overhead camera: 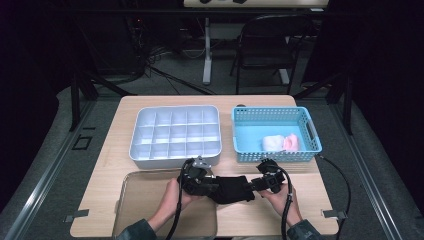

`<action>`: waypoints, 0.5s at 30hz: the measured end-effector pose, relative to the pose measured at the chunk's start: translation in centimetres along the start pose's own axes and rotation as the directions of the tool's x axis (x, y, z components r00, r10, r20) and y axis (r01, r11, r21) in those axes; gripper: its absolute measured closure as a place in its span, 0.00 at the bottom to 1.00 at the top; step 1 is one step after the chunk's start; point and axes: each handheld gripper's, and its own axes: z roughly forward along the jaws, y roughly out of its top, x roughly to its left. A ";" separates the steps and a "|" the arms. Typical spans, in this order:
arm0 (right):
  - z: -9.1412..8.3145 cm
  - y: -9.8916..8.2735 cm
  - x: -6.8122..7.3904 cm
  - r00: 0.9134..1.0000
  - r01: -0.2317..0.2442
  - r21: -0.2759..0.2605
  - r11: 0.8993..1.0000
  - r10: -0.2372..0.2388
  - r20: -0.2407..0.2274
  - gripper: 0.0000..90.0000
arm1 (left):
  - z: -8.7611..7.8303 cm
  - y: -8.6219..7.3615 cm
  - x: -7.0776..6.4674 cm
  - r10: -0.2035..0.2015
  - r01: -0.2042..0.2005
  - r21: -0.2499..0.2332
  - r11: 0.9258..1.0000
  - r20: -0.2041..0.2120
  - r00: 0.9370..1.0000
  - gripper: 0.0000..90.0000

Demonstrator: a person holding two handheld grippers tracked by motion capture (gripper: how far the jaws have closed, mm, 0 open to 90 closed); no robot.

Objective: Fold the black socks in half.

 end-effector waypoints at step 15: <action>0.0 -0.3 -0.1 0.999 -0.023 0.012 1.000 0.023 -0.025 0.94 | 2.0 -0.9 0.0 0.006 -0.006 0.033 0.999 -0.017 1.000 0.88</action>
